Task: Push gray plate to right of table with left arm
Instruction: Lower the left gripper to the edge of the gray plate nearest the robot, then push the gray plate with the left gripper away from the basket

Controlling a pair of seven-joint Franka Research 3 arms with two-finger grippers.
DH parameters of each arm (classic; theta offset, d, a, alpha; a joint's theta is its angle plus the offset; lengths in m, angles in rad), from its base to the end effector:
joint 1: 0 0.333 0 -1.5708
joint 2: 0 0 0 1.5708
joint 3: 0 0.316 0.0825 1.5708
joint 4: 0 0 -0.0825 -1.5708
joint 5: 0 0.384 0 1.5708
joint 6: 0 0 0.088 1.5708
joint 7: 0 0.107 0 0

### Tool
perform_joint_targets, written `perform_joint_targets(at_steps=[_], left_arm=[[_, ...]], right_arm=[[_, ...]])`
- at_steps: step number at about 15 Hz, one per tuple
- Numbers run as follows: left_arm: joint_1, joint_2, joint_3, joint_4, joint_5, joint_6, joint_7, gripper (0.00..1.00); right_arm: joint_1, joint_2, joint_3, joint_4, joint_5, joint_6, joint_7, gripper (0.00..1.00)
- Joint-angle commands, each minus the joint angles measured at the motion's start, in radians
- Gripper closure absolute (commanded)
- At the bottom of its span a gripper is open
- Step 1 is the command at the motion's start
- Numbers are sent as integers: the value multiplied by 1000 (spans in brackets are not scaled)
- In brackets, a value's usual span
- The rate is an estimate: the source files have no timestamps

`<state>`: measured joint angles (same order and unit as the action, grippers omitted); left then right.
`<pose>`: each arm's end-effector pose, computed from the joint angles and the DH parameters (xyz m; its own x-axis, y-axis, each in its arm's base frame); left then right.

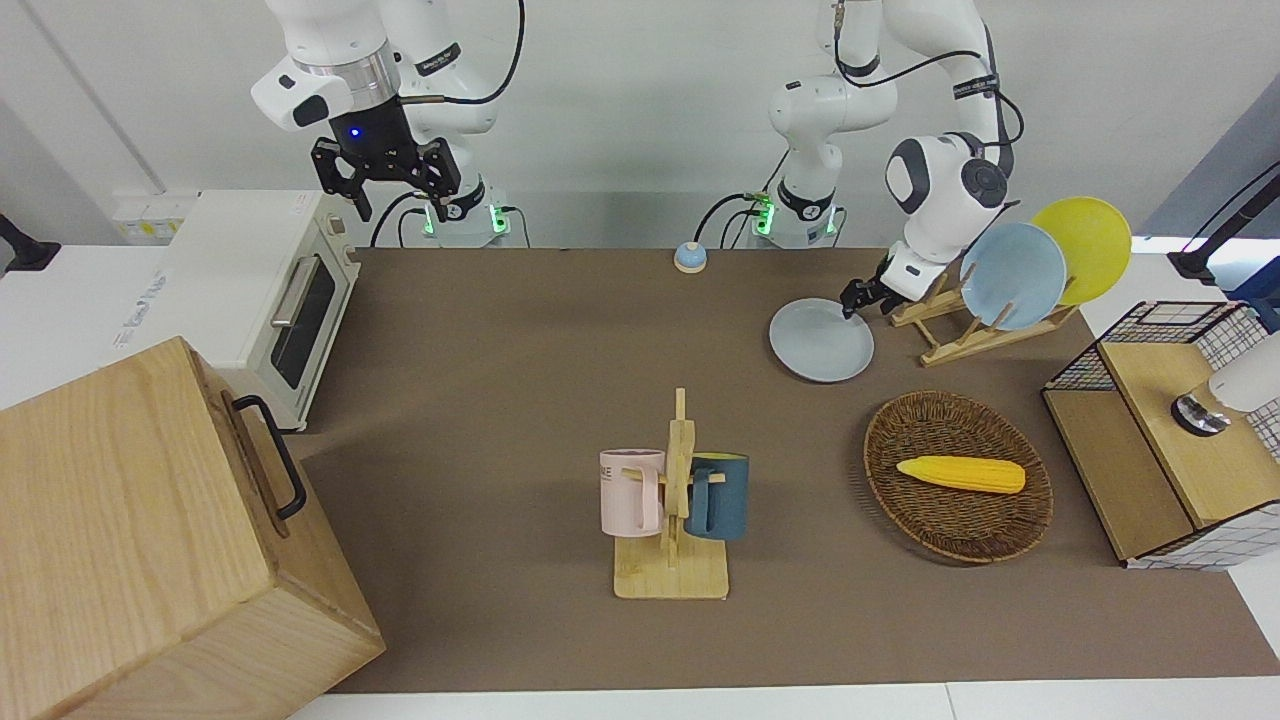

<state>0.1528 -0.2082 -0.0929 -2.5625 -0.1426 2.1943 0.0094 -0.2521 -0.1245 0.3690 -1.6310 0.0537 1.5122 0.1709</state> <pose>0.4153 0.0208 0.3268 0.9772 0.1375 -0.1620 0.1524 -0.9848 0.0831 0.5061 0.0786 0.6526 0.9986 -0.0535 -0.0041 -0.0536 -0.9985 -0.0082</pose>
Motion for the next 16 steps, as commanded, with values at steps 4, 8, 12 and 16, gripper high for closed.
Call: perform_joint_targets(at_steps=[4, 8, 12, 16], left_arm=[[21, 7, -11, -50, -37, 100, 26, 392], [22, 10, -11, -51, -37, 107, 24, 609], [19, 24, -11, -53, -37, 124, 15, 854], [19, 27, -11, -51, -48, 125, 1, 1000]], right_arm=[[-24, -27, 14, -27, 21, 0, 10, 5], [-24, -27, 14, -27, 21, 0, 10, 5], [-24, -27, 14, -27, 21, 0, 10, 5], [-24, -27, 14, -27, 21, 0, 10, 5]])
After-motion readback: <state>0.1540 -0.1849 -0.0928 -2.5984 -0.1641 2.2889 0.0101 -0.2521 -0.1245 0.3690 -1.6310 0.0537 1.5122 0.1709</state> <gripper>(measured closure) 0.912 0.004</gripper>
